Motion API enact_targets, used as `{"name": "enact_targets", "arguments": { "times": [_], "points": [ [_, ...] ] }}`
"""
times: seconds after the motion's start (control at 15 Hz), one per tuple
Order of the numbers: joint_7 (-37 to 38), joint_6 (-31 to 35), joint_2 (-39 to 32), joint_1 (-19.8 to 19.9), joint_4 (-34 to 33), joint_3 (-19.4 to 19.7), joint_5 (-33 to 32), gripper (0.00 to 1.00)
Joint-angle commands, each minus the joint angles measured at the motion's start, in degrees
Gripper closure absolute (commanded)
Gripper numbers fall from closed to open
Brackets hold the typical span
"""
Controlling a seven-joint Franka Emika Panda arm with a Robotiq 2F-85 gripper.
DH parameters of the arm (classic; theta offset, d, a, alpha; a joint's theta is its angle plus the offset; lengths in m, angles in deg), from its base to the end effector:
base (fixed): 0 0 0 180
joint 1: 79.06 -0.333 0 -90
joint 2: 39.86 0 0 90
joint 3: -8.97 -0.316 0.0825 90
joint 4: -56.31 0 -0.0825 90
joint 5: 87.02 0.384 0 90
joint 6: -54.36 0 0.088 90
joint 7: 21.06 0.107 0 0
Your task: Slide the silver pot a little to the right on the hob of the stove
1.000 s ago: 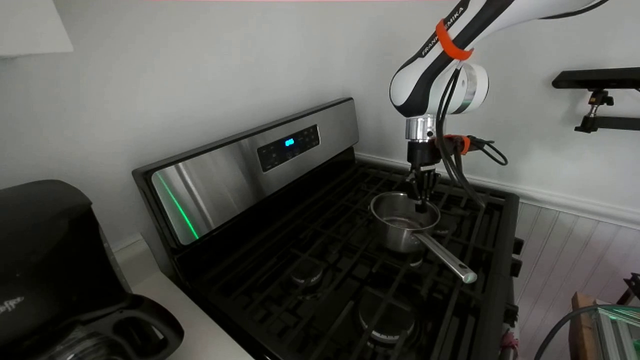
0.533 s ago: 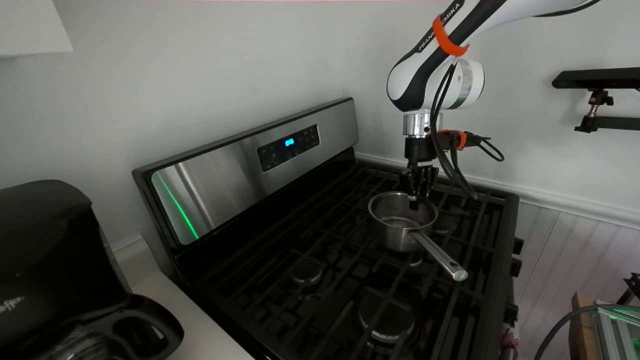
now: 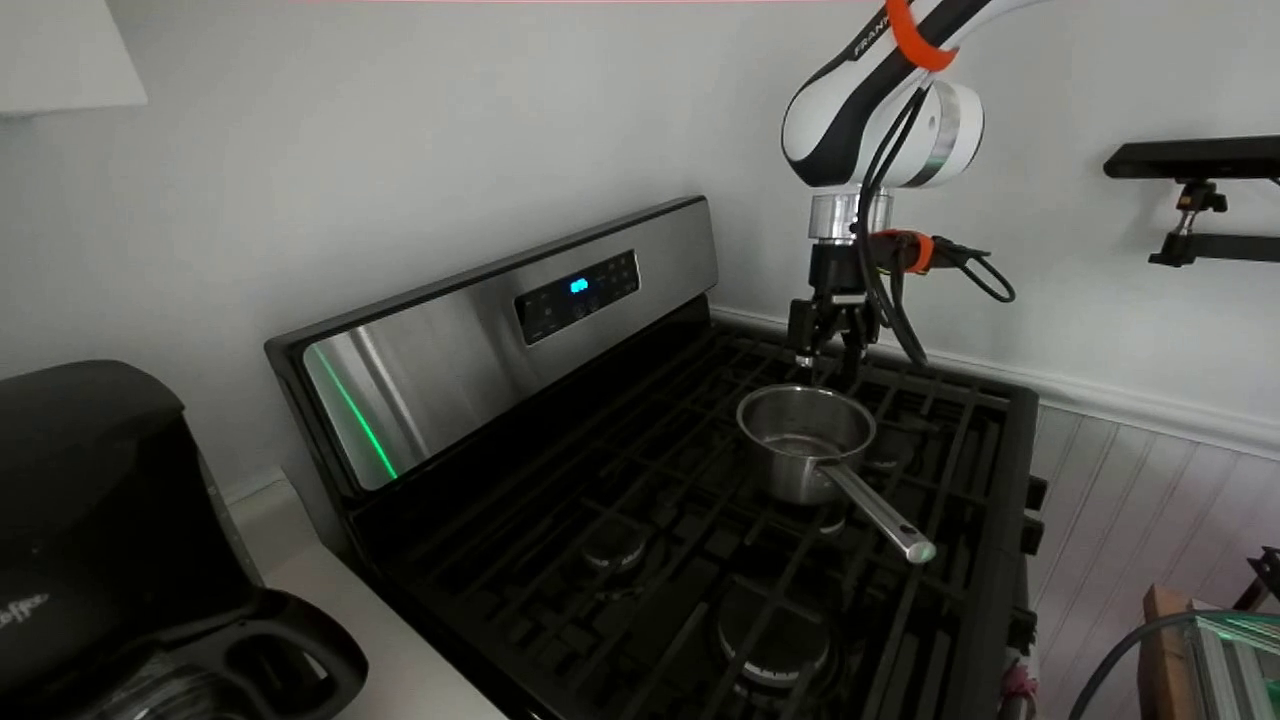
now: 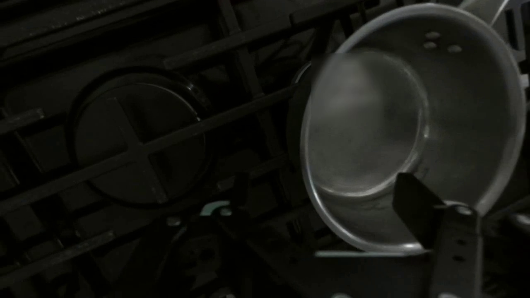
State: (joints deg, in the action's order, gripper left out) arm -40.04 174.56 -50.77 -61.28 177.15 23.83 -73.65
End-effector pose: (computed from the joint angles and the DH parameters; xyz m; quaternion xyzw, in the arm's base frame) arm 0.4683 -0.2848 0.3149 -0.9755 0.1855 0.0553 0.1047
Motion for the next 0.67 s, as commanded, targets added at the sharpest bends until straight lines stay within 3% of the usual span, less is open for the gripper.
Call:
{"name": "enact_targets", "arguments": {
  "times": [0.0, 0.6],
  "points": [
    [5.3, 0.6, 9.1, -0.3, 5.1, 0.1, -0.1, 0.00],
    [19.7, 0.3, 28.2, -2.0, 11.2, -2.1, -12.5, 0.00]
  ]
}}
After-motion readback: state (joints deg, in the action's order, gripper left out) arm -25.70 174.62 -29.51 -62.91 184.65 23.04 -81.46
